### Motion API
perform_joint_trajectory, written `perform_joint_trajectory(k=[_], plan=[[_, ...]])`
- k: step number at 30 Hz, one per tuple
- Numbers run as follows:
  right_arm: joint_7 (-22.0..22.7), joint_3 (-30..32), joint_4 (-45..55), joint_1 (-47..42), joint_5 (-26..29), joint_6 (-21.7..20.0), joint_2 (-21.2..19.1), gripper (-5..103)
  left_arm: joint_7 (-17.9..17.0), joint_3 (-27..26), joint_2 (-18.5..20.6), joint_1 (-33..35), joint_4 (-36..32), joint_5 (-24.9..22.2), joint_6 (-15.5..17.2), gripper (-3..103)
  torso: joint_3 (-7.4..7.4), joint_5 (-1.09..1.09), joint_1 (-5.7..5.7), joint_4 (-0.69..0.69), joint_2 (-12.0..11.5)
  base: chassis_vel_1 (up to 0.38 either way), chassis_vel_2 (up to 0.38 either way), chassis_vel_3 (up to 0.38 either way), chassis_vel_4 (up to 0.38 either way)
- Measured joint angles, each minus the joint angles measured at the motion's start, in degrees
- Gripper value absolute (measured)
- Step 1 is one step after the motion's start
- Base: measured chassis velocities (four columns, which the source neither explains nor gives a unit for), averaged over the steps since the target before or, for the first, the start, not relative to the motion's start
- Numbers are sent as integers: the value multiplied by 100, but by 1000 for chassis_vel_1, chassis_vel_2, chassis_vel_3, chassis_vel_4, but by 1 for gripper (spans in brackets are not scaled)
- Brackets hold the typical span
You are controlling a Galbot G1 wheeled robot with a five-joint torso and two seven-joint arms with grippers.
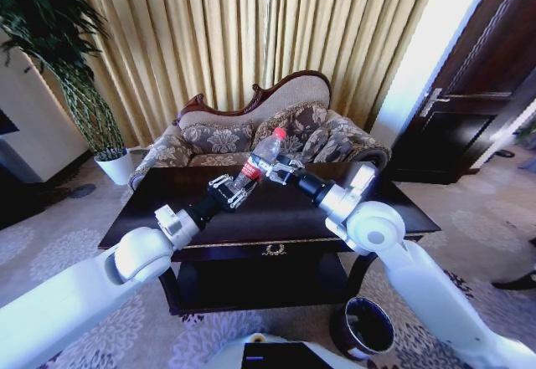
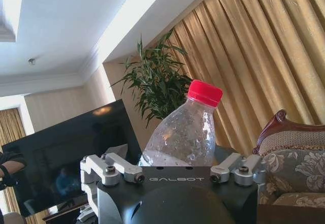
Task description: Move to the front of the table and place the trash on the table into the trash bin.
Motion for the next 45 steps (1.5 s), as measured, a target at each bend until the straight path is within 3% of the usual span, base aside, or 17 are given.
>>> perform_joint_trajectory(k=[2,3,5,7,11,12,15,17,22,23,25,31,33,37,38,42,45], plan=[[2,-1,-10,2,-11,10,1,85,31,-6,15,13,-12,-3,-1,30,0,0,0,0,0,0,0,0,0],[4,0,-20,2,-32,19,1,75,41,-10,19,21,-15,-4,-2,30,0,0,0,0,0,0,0,0,0],[3,4,-24,-1,-49,21,1,75,41,-13,20,25,-14,-4,-2,30,0,0,0,0,0,0,0,0,0],[-5,31,-25,-25,-57,23,0,63,44,-23,22,38,-13,-5,-2,29,0,0,0,0,0,0,0,0,0],[-11,62,-24,-46,-65,29,3,56,44,-41,35,68,-13,-4,-3,29,0,0,0,0,0,0,0,0,0],[-14,74,-23,-50,-69,30,4,50,30,-45,36,80,-13,-2,-3,29,0,0,0,0,0,0,0,0,0],[-16,86,-21,-64,-70,37,4,50,9,-76,41,111,-18,-6,-4,29,0,0,0,0,0,0,0,0,0],[-19,105,-9,-83,-71,45,3,41,-7,-109,56,143,-34,-13,-3,29,0,0,0,0,0,0,0,0,0],[-24,146,8,-132,-75,85,-9,39,-221,-146,79,233,-161,-35,159,27,0,0,0,0,0,0,0,0,0],[-23,164,6,-142,-85,96,-11,39,-245,-152,79,239,-178,-38,195,33,0,0,0,0,0,0,0,0,0],[-18,195,0,-158,-100,111,-15,38,-269,-156,79,243,-201,-37,230,33,0,0,0,0,0,0,0,0,0],[4,377,133,-333,-123,143,-44,29,-296,-170,123,248,-236,-44,305,60,0,0,0,0,0,0,0,0,0],[4,421,163,-380,-122,144,-54,27,-287,-181,142,248,-253,-47,308,60,0,0,0,0,0,0,0,0,0],[5,773,178,-624,-208,165,-89,25,-393,-329,147,295,-368,-142,382,82,0,0,0,0,0,0,0,0,0],[5,773,178,-624,-208,165,-89,25,-393,-329,147,295,-368,-142,382,82,0,0,0,0,0,0,0,0,0],[10,1218,35,-1001,-785,302,-201,25,-1074,-697,81,279,-308,-615,610,96,0,1,0,0,0,0,0,0,0],[44,1402,-61,-1142,-1038,348,-293,25,-1406,-881,49,197,-172,-778,630,99,0,0,0,-1,0,0,0,0,0]])
